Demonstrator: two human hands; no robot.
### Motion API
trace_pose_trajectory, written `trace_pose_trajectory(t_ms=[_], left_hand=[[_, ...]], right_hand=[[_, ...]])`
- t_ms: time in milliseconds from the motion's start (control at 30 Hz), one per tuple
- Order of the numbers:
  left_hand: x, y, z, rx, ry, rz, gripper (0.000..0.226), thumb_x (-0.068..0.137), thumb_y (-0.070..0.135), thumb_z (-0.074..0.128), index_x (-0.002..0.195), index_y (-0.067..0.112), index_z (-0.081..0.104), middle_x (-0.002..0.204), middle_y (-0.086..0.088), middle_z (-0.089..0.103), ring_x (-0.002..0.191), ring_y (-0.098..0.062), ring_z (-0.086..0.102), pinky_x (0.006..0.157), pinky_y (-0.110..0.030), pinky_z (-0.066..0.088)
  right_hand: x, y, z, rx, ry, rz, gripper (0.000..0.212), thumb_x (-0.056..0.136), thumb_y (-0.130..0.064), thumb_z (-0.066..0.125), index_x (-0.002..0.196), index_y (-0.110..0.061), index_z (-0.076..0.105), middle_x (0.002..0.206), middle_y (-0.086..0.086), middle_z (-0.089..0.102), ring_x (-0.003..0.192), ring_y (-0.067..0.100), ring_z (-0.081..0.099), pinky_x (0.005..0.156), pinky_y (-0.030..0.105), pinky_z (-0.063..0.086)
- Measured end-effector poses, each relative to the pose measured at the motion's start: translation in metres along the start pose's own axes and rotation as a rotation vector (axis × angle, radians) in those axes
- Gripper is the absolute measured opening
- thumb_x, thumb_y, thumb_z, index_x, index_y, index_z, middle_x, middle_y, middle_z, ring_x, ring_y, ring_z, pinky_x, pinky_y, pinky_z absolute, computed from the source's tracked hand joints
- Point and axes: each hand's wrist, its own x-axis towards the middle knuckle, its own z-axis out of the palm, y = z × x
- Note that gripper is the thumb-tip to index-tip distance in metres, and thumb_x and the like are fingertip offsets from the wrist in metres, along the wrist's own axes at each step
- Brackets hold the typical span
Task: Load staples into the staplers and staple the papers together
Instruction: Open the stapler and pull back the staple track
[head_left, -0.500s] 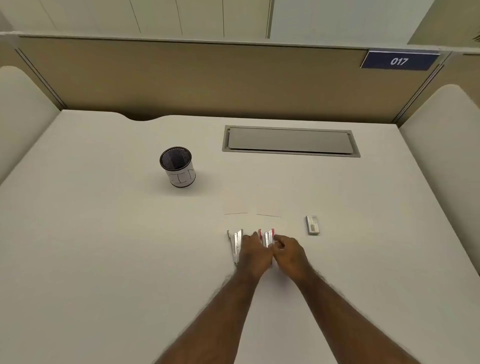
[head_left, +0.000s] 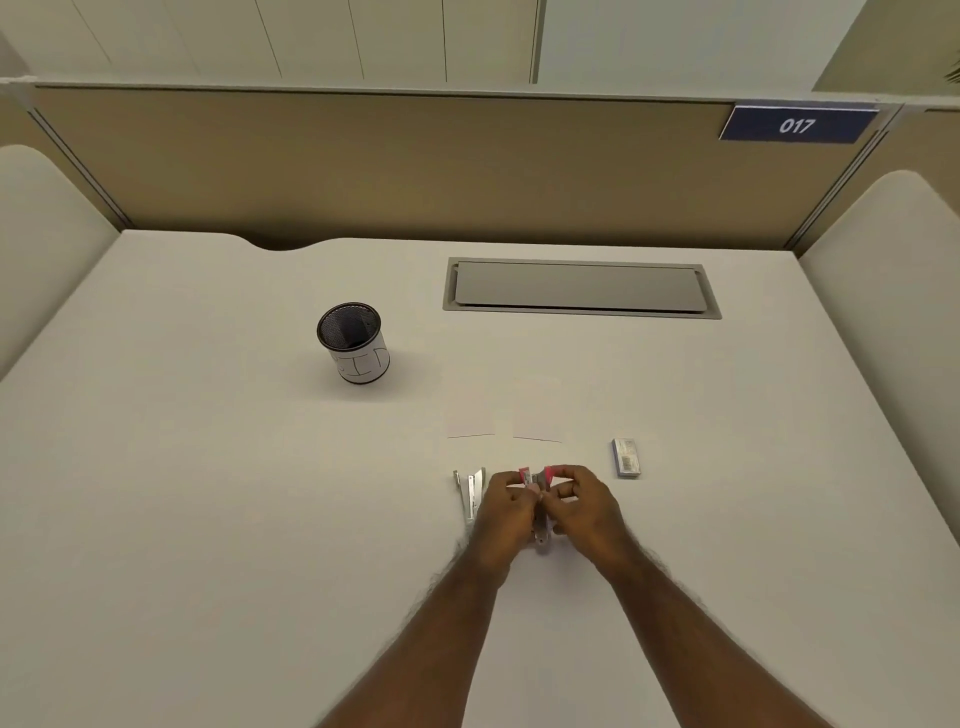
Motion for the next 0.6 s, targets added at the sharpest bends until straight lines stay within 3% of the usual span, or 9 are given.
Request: trace_pose_trajectory(t_ms=[200, 333, 600], left_hand=[[-0.011, 0.004, -0.02, -0.108, -0.236, 0.056, 0.02, 0.096, 0.03, 0.059, 0.112, 0.019, 0.066, 0.1, -0.008, 0.075, 0.09, -0.027, 0.073, 0.07, -0.03, 0.058], [-0.012, 0.006, -0.025, -0.09, -0.302, 0.065, 0.023, 0.092, 0.034, 0.065, 0.11, 0.022, 0.069, 0.105, -0.01, 0.074, 0.097, -0.026, 0.072, 0.077, -0.033, 0.058], [-0.011, 0.01, -0.028, -0.082, -0.366, 0.089, 0.016, 0.091, 0.034, 0.066, 0.097, 0.019, 0.068, 0.098, -0.01, 0.074, 0.097, -0.024, 0.071, 0.077, -0.038, 0.059]], right_hand=[[-0.011, -0.02, -0.028, -0.129, -0.149, -0.13, 0.02, 0.08, -0.025, 0.076, 0.097, -0.031, 0.069, 0.088, -0.006, 0.072, 0.069, 0.015, 0.071, 0.061, 0.027, 0.06], [-0.018, -0.034, -0.036, -0.183, -0.162, -0.148, 0.017, 0.076, -0.028, 0.08, 0.091, -0.03, 0.07, 0.081, -0.006, 0.072, 0.064, 0.014, 0.07, 0.063, 0.029, 0.06], [-0.025, -0.049, -0.044, -0.259, -0.181, -0.127, 0.016, 0.073, -0.024, 0.083, 0.083, -0.024, 0.071, 0.066, -0.004, 0.072, 0.061, 0.007, 0.068, 0.062, 0.03, 0.06]])
